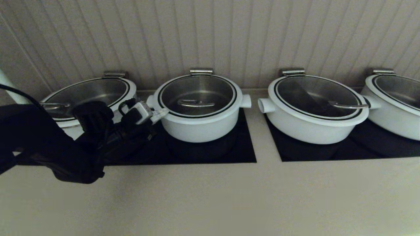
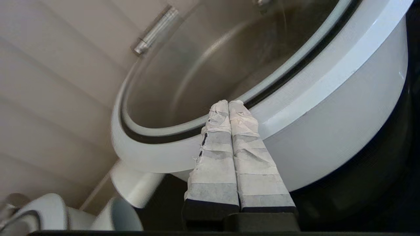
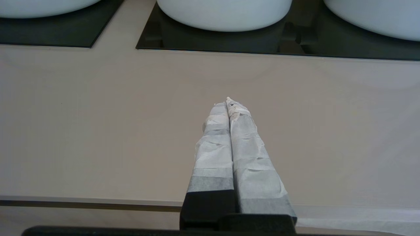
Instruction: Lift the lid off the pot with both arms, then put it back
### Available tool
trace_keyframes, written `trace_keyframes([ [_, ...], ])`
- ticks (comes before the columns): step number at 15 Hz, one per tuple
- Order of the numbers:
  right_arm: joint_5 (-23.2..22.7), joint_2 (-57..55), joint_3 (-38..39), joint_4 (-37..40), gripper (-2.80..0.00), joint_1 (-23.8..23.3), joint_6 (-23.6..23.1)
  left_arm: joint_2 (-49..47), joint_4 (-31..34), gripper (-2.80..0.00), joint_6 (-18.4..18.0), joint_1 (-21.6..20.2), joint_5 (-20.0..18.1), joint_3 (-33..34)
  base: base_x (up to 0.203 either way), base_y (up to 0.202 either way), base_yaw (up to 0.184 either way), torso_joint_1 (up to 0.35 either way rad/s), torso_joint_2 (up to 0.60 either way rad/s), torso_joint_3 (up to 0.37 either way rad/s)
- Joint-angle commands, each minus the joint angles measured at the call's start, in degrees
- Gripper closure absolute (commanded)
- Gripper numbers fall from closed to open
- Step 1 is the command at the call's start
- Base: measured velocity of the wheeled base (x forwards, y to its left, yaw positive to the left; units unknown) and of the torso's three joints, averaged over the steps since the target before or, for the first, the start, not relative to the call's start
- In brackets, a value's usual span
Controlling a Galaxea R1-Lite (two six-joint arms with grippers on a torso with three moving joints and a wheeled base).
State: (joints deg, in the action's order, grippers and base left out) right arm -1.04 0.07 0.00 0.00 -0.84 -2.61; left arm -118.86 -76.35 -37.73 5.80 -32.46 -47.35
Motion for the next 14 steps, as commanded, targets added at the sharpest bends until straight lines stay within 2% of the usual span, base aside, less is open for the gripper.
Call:
trace_keyframes([
  [1, -0.02, -0.07, 0.0, 0.0, 0.0, 0.01, -0.03, 2.64, -0.64, 0.0, -0.15, -0.19, -0.15, 1.07, 0.0, 0.0, 0.0, 0.0, 0.0, 0.0],
  [6, -0.02, -0.07, 0.0, 0.0, 0.0, 0.02, -0.03, 8.43, -0.58, 0.0, 0.03, -3.02, -0.18, 1.65, 0.0, 0.0, 0.0, 0.0, 0.0, 0.0],
  [10, -0.02, -0.07, 0.0, 0.0, 0.0, -0.04, -0.03, 18.09, -0.5, 0.0, 0.17, -6.04, 0.68, 3.11, 0.0, 0.0, 0.0, 0.0, 0.0, 0.0],
  [12, -0.02, -0.07, 0.0, 0.0, 0.0, -0.04, -0.03, 25.16, -0.36, 0.0, 0.32, -8.75, 2.04, 6.79, 0.0, 0.0, 0.0, 0.0, 0.0, 0.0],
  [14, -0.02, -0.07, 0.0, 0.0, 0.0, -0.04, -0.03, 33.89, -0.27, 0.0, 1.89, -12.91, 4.69, 15.87, 0.0, 0.0, 0.0, 0.0, 0.0, 0.0],
])
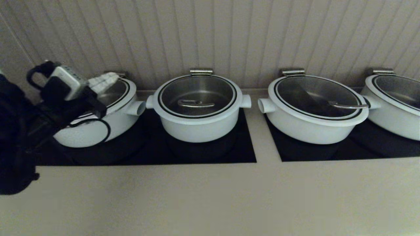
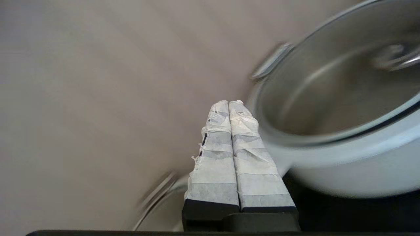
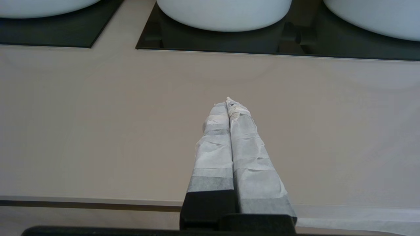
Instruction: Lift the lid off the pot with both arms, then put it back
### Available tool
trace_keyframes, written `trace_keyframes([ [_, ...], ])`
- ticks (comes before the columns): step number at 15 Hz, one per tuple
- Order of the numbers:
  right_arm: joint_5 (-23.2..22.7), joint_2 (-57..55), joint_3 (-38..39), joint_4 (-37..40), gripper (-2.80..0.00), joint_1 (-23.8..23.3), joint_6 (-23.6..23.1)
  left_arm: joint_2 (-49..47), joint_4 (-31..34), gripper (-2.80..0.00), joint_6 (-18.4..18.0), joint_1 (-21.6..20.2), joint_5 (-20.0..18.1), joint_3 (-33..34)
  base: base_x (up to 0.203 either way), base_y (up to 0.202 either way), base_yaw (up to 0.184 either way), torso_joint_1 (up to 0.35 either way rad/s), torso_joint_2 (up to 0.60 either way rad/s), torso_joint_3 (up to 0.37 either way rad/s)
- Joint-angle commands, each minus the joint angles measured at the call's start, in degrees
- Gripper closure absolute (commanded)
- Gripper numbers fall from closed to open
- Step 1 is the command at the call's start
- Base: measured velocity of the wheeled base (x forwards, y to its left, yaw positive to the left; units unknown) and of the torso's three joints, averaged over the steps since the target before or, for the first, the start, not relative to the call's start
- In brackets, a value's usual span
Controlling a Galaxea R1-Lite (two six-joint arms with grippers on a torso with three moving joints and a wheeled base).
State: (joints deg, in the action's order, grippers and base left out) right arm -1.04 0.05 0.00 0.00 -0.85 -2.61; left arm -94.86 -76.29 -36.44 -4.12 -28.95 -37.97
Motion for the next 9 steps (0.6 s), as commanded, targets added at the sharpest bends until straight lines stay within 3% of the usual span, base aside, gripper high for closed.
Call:
trace_keyframes([
  [1, -0.02, -0.05, 0.0, 0.0, 0.0, 0.03, -0.03, 13.53, -0.32, 0.0, 2.02, -4.63, 3.24, 12.22, 0.0, 0.0, 0.0, 0.0, 0.0, 0.0],
  [3, -0.02, -0.05, 0.0, 0.0, 0.0, -0.03, -0.03, 21.86, -0.19, 0.0, 6.54, -6.88, 10.37, 26.58, 0.0, 0.0, 0.0, 0.0, 0.0, 0.0],
  [5, -0.02, -0.05, 0.0, 0.0, 0.0, 0.06, -0.03, 32.33, 3.78, 0.0, 10.74, -7.88, 16.55, 36.35, 0.0, 0.0, 0.0, 0.0, 0.0, 0.0],
  [7, -0.02, -0.05, 0.0, 0.0, 0.0, 0.0, -0.03, 44.98, 14.99, 0.0, 13.28, -8.34, 19.29, 37.97, 0.0, 0.0, 0.0, 0.0, 0.0, 0.0],
  [9, -0.02, -0.13, 0.0, 0.0, 0.0, 0.05, -0.03, 61.68, 31.55, 0.0, 14.62, -8.55, 20.65, 37.97, 0.0, 0.0, 0.0, 0.0, 0.0, 0.0],
])
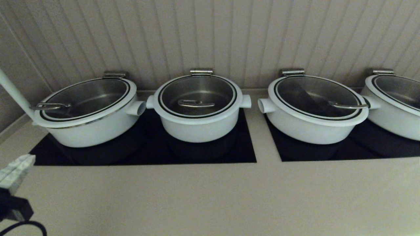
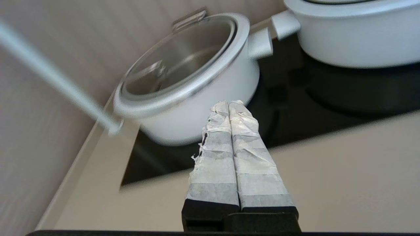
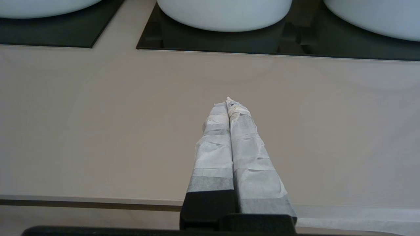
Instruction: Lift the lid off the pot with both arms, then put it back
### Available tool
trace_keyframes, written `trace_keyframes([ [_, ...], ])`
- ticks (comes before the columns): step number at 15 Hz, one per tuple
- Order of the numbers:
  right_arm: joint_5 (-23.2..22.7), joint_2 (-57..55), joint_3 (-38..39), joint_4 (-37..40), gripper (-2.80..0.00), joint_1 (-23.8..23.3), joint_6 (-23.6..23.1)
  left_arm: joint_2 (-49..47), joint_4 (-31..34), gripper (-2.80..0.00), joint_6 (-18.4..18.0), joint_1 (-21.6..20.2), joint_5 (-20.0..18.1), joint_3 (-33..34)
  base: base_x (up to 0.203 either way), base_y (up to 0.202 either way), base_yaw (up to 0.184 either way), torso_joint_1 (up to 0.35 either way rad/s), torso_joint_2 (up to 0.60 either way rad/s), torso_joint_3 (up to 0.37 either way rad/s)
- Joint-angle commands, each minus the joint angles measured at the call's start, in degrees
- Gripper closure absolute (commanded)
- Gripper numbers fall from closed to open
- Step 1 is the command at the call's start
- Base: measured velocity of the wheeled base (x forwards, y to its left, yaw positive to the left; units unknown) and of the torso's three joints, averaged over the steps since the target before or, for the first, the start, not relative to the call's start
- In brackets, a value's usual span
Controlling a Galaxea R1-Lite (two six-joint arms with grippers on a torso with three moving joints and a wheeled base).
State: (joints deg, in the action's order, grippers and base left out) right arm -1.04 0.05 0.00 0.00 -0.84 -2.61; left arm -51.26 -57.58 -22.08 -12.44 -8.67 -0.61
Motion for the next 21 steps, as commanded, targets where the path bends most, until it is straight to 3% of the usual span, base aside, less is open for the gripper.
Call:
trace_keyframes([
  [1, 0.01, -0.05, 0.0, 0.0, 0.0, 0.03, 0.06, 25.18, 20.2, 0.0, 0.68, -0.28, 1.03, 0.61, 0.0, 0.0, 0.0, 0.0, 0.0, 0.0],
  [3, -0.02, -0.05, 0.0, 0.0, 0.0, 0.05, -0.03, 34.75, 32.97, 0.0, 2.7, 0.71, 3.27, 0.61, 0.0, 0.0, 0.0, 0.0, 0.0, 0.0],
  [5, -0.02, -0.05, 0.0, 0.0, 0.0, -0.04, -0.03, 36.63, 47.38, 0.0, 5.59, 5.05, 5.84, 0.61, 0.0, 0.0, 0.0, 0.0, 0.0, 0.0],
  [6, -0.02, -0.05, 0.0, 0.0, 0.0, 0.05, -0.03, 36.19, 50.22, 0.0, 6.35, 7.18, 6.64, 0.61, 0.0, 0.0, 0.0, 0.0, 0.0, 0.0],
  [11, 0.02, -0.05, 0.0, 0.0, 0.0, -0.04, -0.03, 50.29, 56.99, 0.0, 4.77, 11.5, 5.26, -0.16, 0.0, 0.0, 0.0, 0.0, 0.0, 0.0],
  [13, -0.02, -0.05, 0.0, 0.0, 0.0, -0.04, -0.03, 51.23, 55.12, 0.0, 4.47, 12.26, 4.63, 0.61, 0.0, 0.0, 0.0, 0.0, 0.0, 0.0],
  [16, -0.02, -0.05, 0.0, 0.0, 0.0, -0.01, -0.03, 51.17, 55.04, 0.0, 7.23, 12.26, 4.98, 0.61, 0.0, 0.0, 0.0, 0.0, 0.0, 0.0],
  [21, -0.02, -0.05, 0.0, 0.0, 0.0, 0.01, -0.03, 51.17, 55.04, 0.0, 7.32, 12.26, 4.98, 0.61, 0.0, 0.0, 0.0, 0.0, 0.0, 0.0],
])
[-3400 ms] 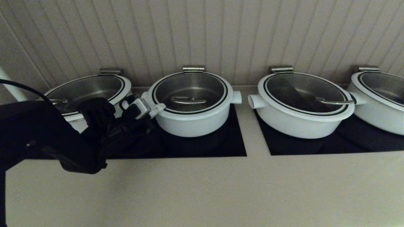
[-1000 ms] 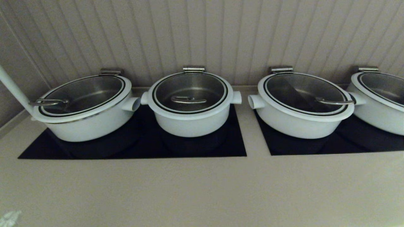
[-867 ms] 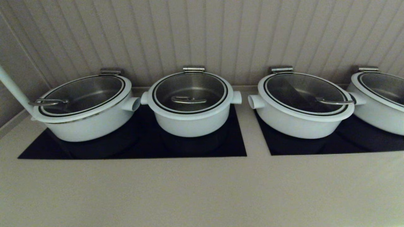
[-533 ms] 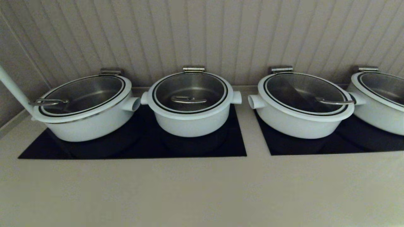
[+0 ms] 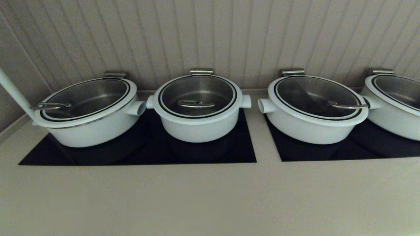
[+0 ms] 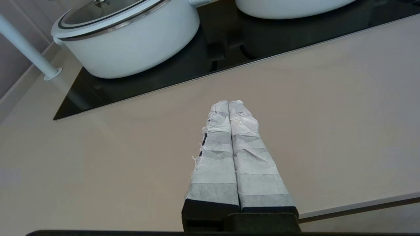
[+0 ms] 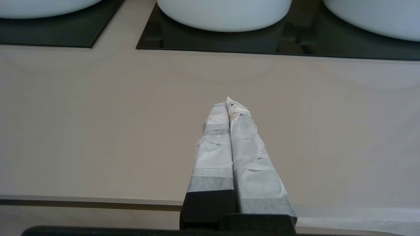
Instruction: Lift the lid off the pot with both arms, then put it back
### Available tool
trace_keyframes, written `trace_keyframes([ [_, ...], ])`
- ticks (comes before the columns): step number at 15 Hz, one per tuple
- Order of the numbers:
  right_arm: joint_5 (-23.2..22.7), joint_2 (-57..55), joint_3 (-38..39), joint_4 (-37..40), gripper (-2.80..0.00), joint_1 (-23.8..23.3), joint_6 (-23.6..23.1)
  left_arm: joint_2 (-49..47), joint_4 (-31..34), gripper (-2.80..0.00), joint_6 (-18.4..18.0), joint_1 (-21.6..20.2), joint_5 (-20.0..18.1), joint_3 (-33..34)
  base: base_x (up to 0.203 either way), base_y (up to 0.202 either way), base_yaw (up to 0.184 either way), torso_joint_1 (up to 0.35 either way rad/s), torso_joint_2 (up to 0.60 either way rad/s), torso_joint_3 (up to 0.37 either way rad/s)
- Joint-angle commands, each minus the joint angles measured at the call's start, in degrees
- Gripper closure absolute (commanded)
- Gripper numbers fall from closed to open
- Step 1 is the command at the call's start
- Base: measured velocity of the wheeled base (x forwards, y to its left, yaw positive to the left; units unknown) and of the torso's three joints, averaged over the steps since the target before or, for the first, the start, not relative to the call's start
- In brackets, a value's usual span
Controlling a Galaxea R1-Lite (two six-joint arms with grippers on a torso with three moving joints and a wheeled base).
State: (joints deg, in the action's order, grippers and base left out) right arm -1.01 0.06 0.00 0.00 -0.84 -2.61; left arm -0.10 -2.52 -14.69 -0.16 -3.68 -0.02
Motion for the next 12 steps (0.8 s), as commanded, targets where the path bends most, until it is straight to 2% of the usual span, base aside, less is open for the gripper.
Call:
trace_keyframes([
  [1, -0.04, -0.08, 0.0, 0.0, 0.0, -0.04, -0.03, 0.04, -0.03, 0.0, -0.08, -0.02, -0.01, 0.02, 0.0, 0.0, 0.0, 0.0, 0.0, 0.0],
  [12, 0.05, -0.06, 0.0, 0.0, 0.0, 0.05, 0.05, 0.01, -0.03, 0.0, -0.08, -0.02, -0.01, 0.02, 0.0, 0.0, 0.0, 0.0, 0.0, 0.0],
])
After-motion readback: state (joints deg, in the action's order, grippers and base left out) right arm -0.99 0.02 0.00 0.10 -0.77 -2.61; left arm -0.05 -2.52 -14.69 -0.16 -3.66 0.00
